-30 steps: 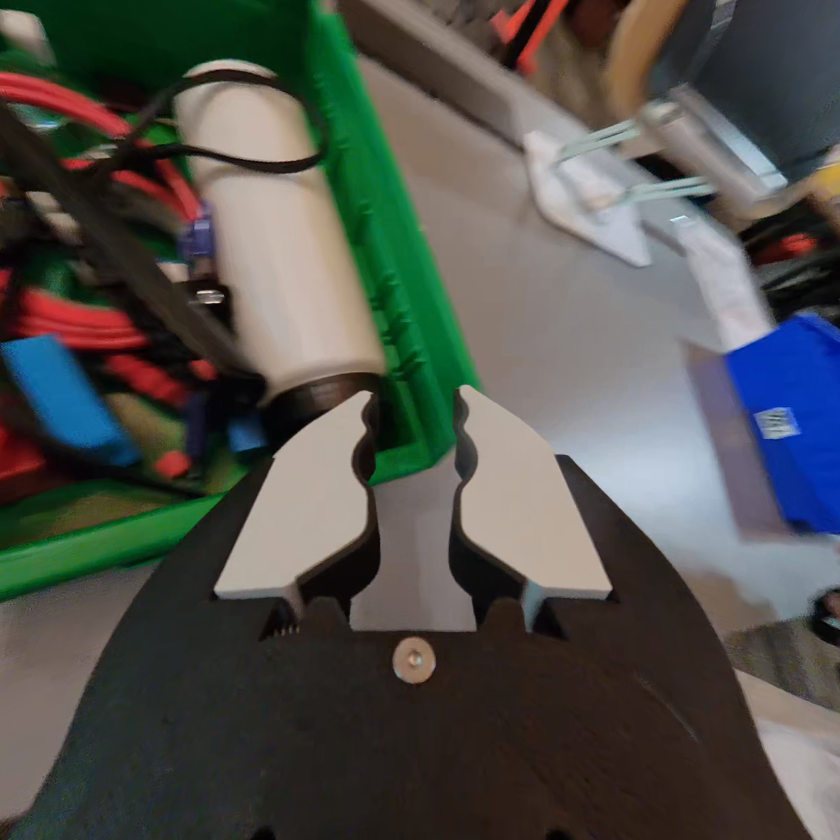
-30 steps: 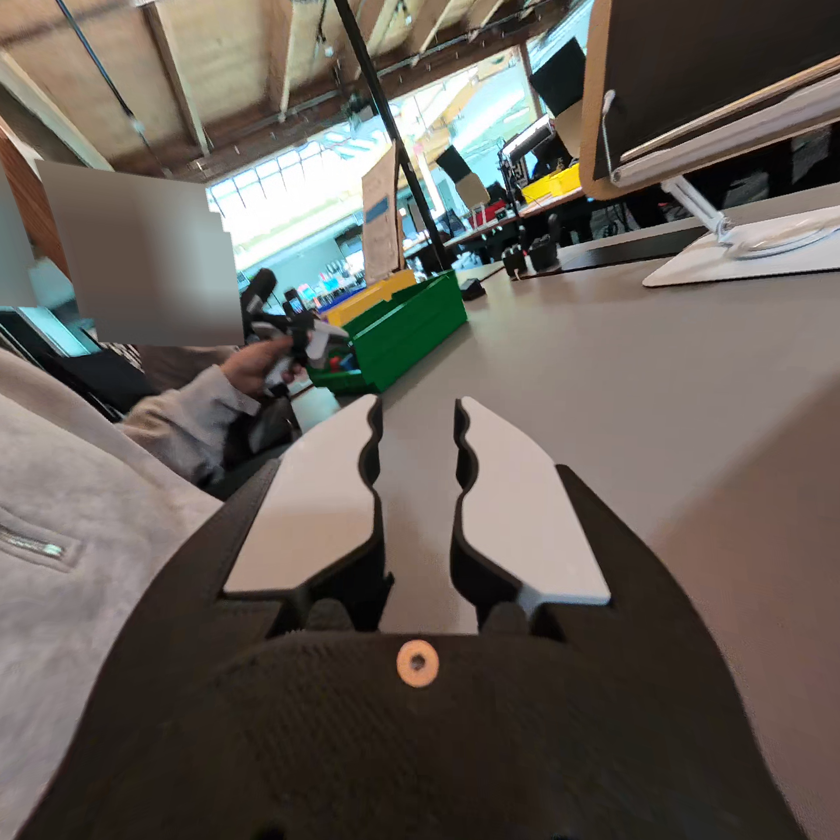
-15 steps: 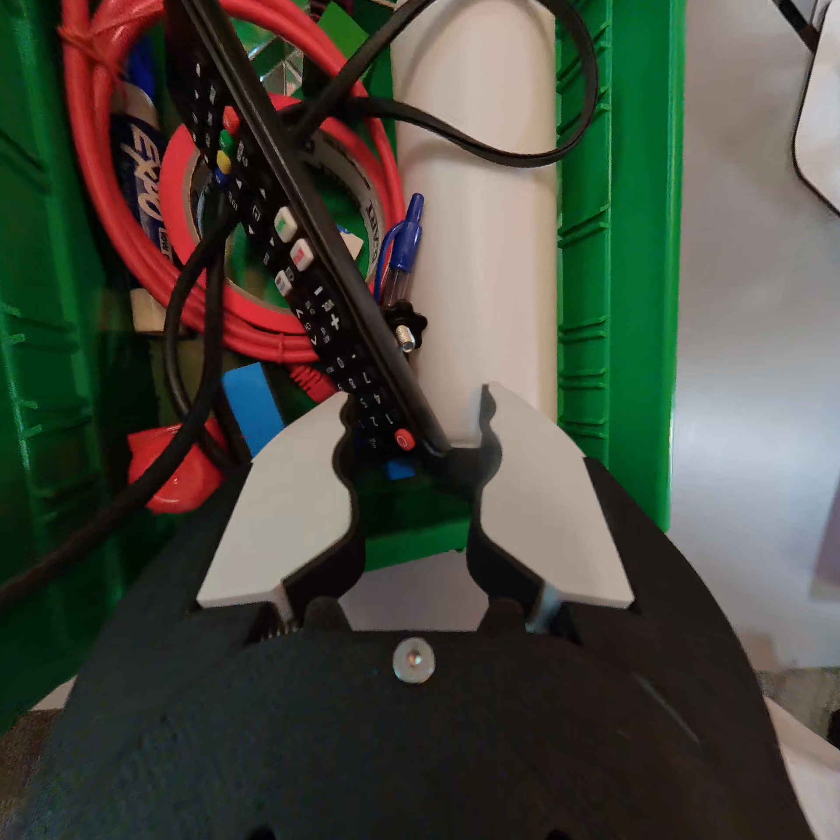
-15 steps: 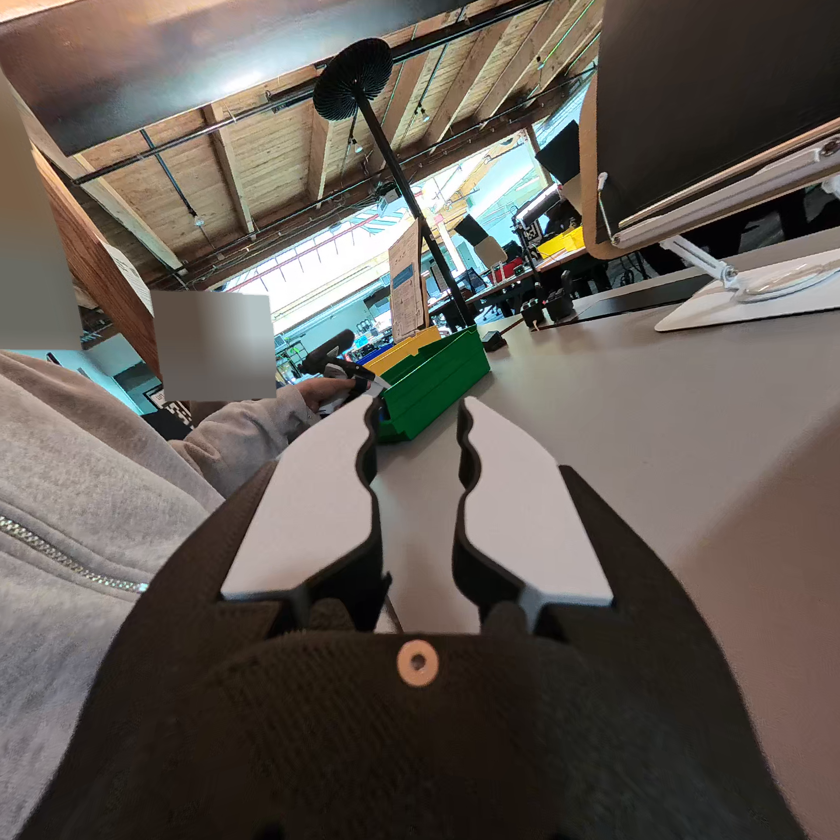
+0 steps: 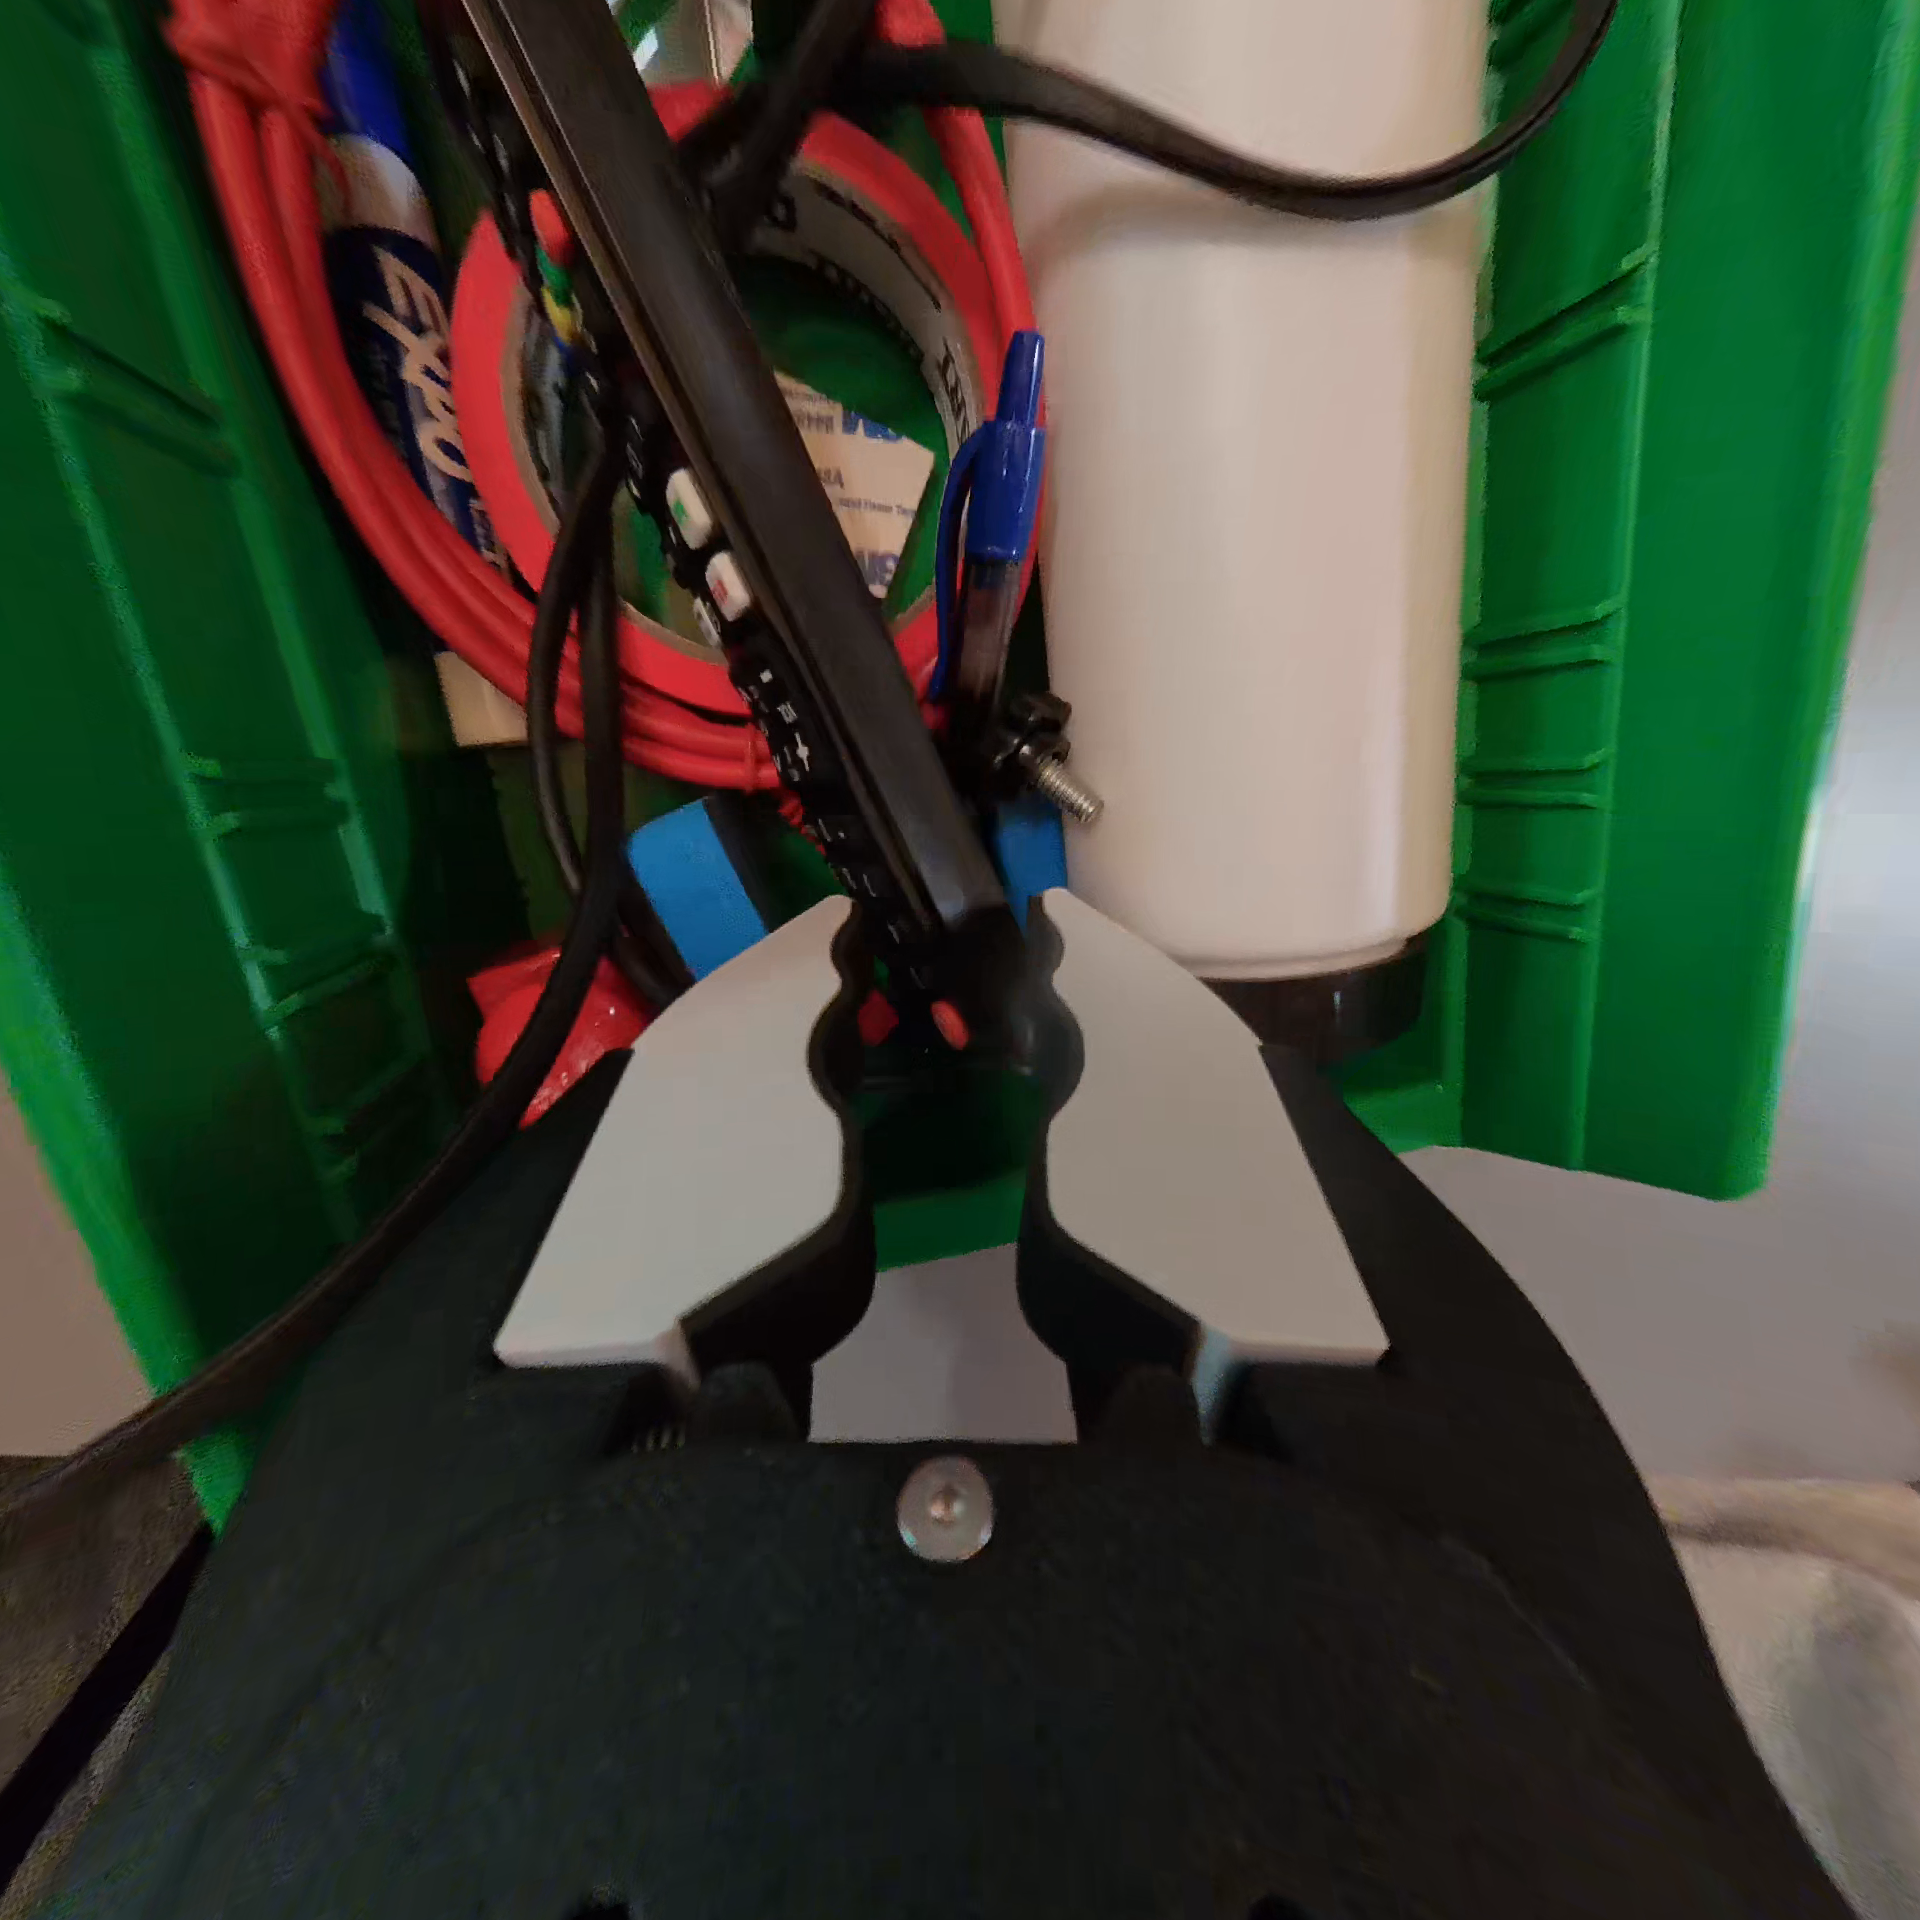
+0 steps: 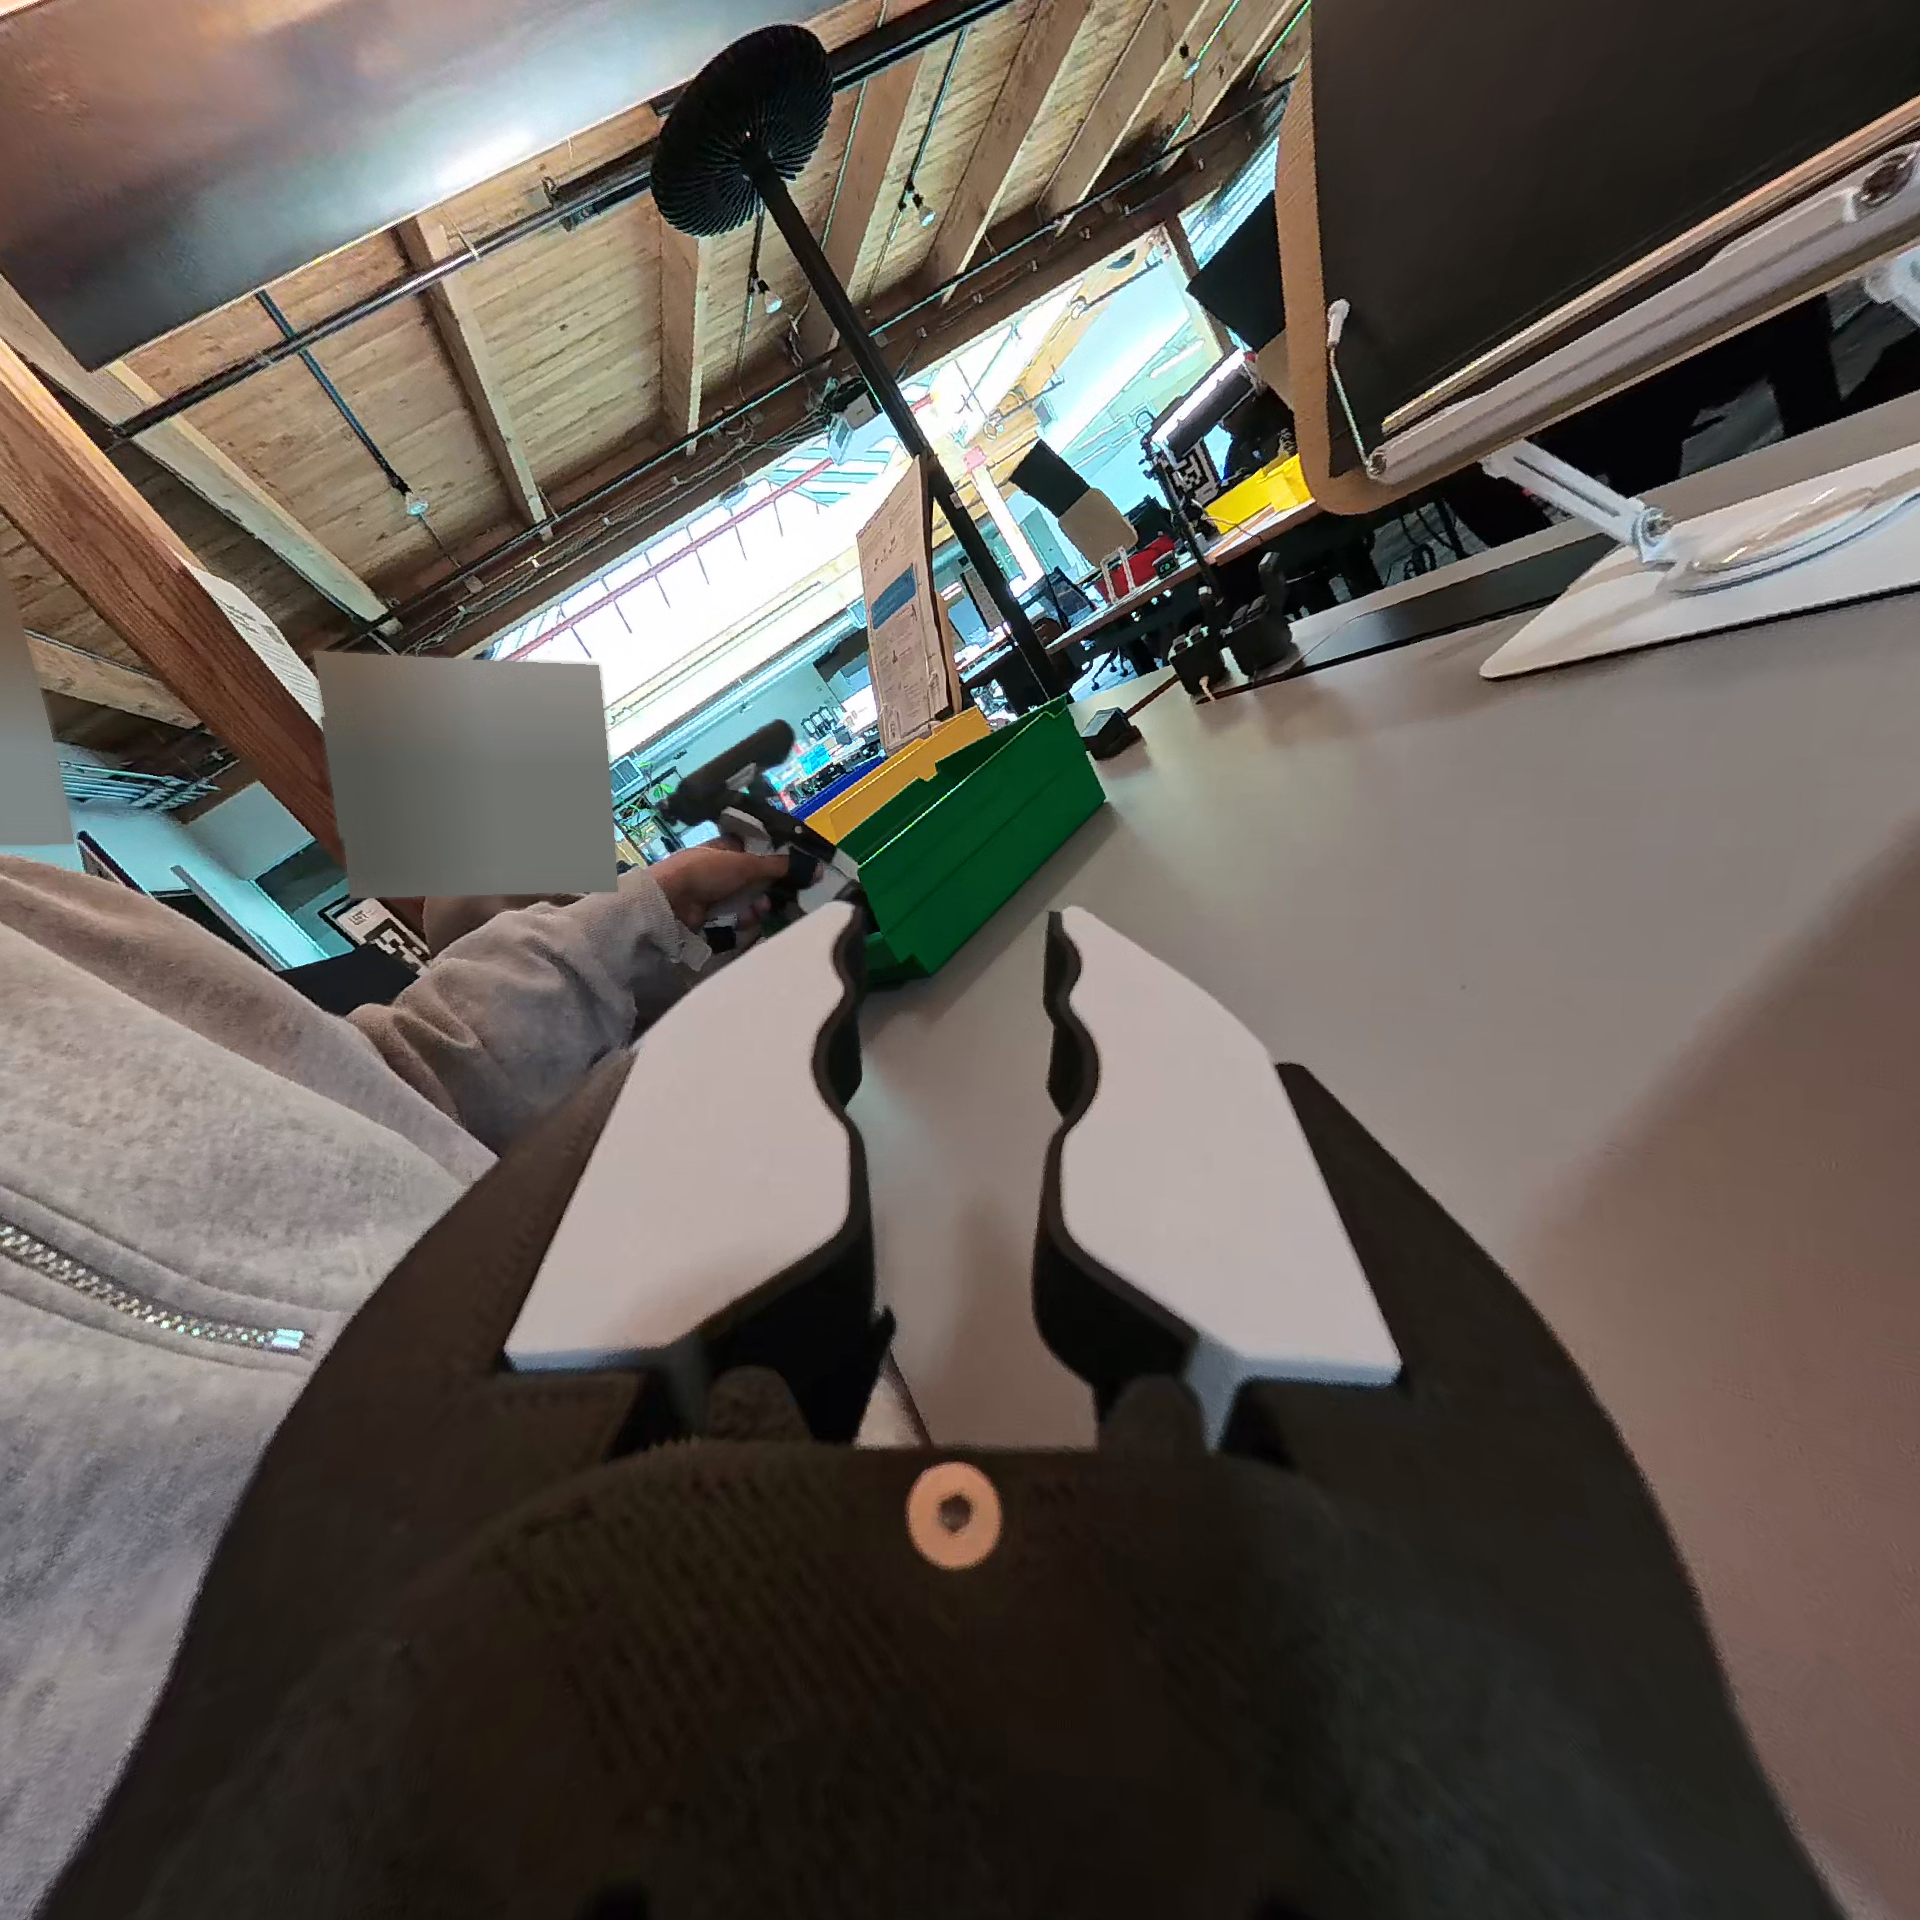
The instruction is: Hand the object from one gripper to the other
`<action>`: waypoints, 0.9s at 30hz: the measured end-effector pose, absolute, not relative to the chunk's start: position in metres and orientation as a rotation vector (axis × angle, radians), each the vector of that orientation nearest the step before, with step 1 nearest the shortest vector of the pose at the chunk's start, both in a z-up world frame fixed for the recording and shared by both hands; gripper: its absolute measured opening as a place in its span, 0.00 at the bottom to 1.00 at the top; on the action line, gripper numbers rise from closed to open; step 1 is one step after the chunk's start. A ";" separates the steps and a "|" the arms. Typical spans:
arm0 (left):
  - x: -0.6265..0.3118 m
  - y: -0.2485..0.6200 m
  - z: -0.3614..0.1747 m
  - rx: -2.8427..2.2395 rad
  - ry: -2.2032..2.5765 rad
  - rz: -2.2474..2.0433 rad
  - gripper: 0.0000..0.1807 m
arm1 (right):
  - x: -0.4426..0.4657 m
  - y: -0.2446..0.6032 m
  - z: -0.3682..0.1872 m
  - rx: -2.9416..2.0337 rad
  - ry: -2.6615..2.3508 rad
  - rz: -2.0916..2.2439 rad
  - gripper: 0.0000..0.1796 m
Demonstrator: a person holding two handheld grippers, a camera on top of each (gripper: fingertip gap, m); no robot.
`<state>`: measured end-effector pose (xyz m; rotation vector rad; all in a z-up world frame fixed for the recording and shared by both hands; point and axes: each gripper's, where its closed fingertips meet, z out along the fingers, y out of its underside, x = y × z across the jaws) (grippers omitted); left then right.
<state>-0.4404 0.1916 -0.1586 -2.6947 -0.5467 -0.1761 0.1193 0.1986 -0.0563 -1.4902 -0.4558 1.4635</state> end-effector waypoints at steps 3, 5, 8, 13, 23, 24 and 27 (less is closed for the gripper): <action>-0.442 0.194 -0.140 -2.549 -0.582 -0.243 0.14 | 0.120 0.199 -0.057 -1.495 -0.451 1.465 0.18; -0.446 0.192 -0.130 -2.458 -0.612 -0.268 0.13 | 0.119 0.200 -0.059 -1.500 -0.446 1.474 0.18; -0.448 0.190 -0.114 -2.316 -0.628 -0.338 0.12 | 0.120 0.201 -0.059 -1.503 -0.433 1.490 0.18; -0.439 0.193 -0.088 -2.085 -0.621 -0.496 0.11 | 0.119 0.200 -0.059 -1.505 -0.437 1.489 0.18; -0.407 0.206 -0.079 -2.092 -0.435 -0.445 0.11 | 0.115 0.197 -0.062 -1.519 -0.468 1.461 0.18; -0.405 0.205 -0.083 -2.124 -0.419 -0.450 0.11 | 0.115 0.197 -0.062 -1.520 -0.468 1.457 0.18; -0.398 0.200 -0.098 -2.217 -0.383 -0.458 0.11 | 0.114 0.198 -0.063 -1.525 -0.468 1.459 0.18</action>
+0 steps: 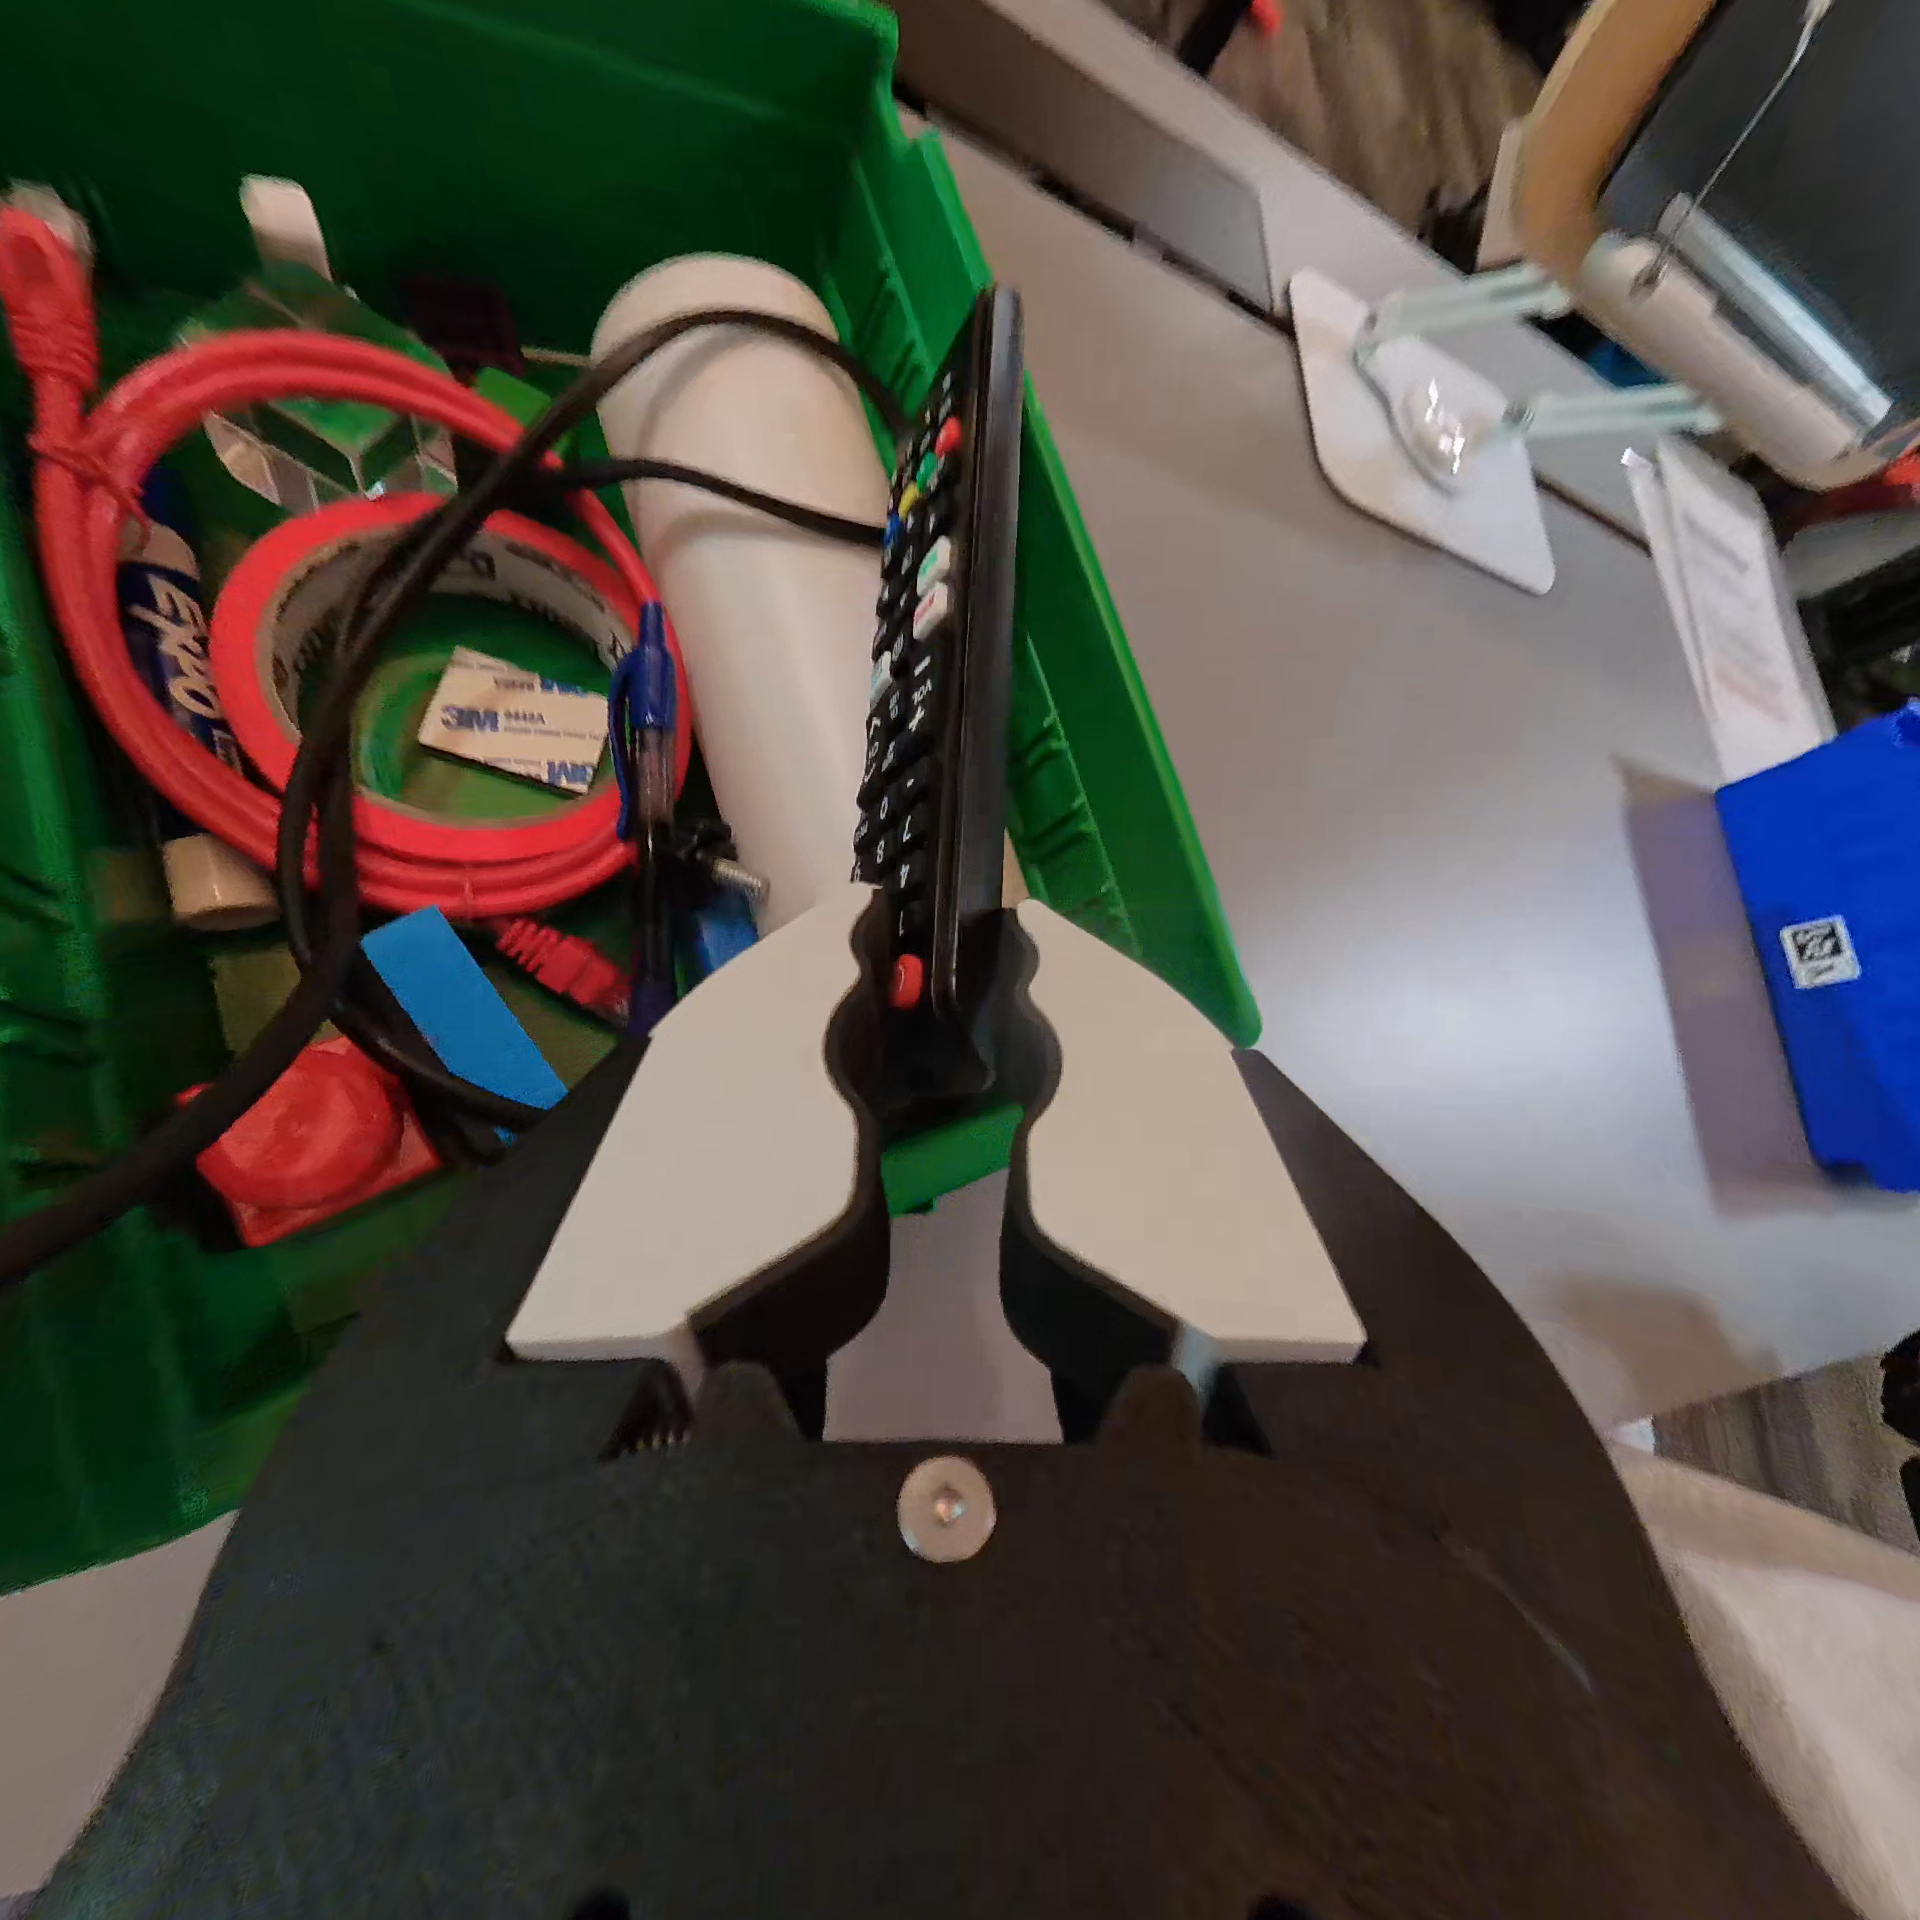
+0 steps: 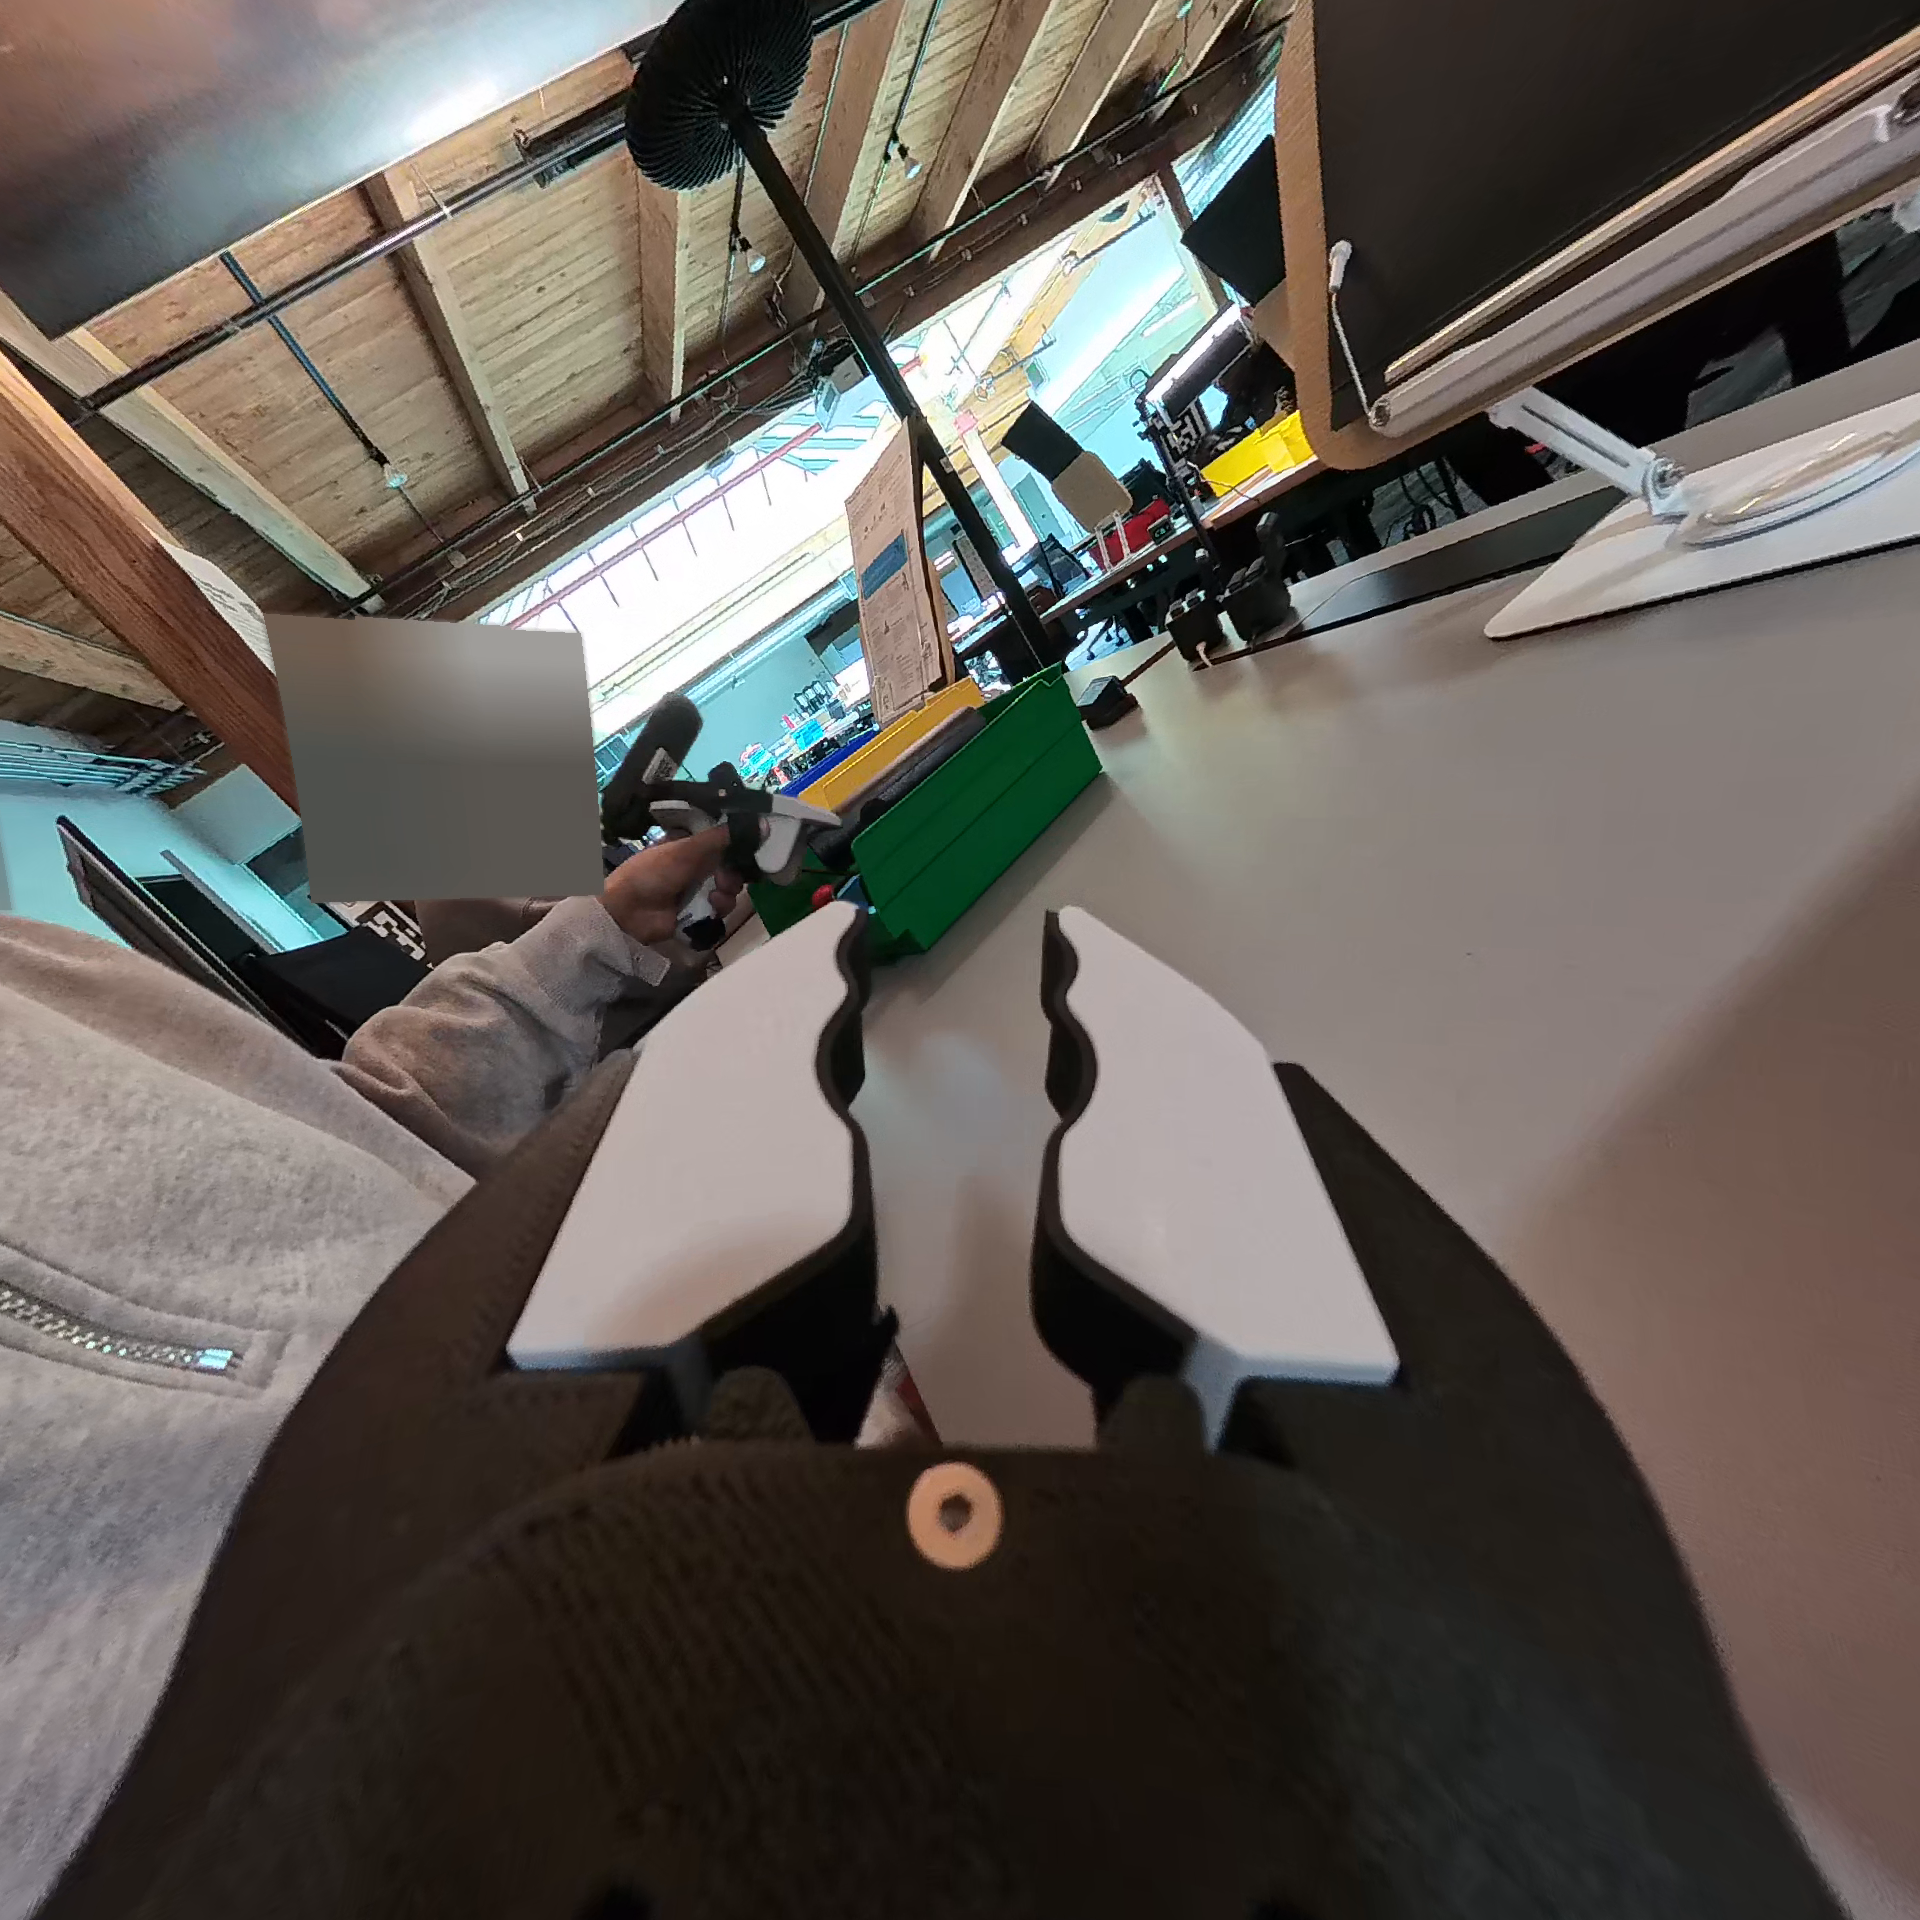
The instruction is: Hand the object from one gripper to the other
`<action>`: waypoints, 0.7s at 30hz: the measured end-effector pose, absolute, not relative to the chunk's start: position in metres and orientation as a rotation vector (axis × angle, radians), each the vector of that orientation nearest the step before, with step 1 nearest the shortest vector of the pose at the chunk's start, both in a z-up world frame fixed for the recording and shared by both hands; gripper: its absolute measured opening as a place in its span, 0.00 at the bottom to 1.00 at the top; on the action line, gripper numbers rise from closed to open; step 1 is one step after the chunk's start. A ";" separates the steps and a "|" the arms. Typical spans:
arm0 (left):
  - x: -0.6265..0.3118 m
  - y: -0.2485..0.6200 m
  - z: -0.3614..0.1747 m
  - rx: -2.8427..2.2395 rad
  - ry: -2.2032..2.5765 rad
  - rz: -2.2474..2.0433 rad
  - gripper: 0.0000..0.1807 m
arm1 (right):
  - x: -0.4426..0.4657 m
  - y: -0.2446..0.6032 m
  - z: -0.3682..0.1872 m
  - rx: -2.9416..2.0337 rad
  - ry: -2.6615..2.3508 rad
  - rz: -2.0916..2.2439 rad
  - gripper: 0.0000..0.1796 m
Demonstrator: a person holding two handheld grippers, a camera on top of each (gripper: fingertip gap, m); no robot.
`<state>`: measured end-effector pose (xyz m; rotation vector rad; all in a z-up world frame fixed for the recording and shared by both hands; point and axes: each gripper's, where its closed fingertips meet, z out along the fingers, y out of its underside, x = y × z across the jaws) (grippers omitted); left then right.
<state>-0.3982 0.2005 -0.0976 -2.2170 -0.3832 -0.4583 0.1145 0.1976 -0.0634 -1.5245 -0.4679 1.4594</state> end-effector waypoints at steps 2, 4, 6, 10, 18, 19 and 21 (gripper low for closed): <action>-0.396 0.200 -0.107 -2.269 -0.359 -0.450 0.11 | 0.113 0.197 -0.065 -1.530 -0.468 1.465 0.18; -0.396 0.201 -0.110 -2.286 -0.348 -0.451 0.11 | 0.113 0.197 -0.065 -1.533 -0.470 1.465 0.18; -0.398 0.203 -0.110 -2.298 -0.346 -0.476 0.11 | 0.113 0.197 -0.065 -1.532 -0.475 1.459 0.18; -0.399 0.205 -0.112 -2.367 -0.299 -0.516 0.13 | 0.113 0.197 -0.065 -1.534 -0.471 1.462 0.18; -0.403 0.206 -0.134 -2.569 -0.209 -0.365 0.17 | 0.114 0.199 -0.066 -1.541 -0.451 1.478 0.18; -0.400 0.204 -0.140 -2.606 -0.192 -0.374 0.16 | 0.114 0.199 -0.066 -1.541 -0.450 1.479 0.18; -0.399 0.207 -0.139 -2.583 -0.186 -0.387 0.15 | 0.115 0.200 -0.067 -1.543 -0.444 1.481 0.18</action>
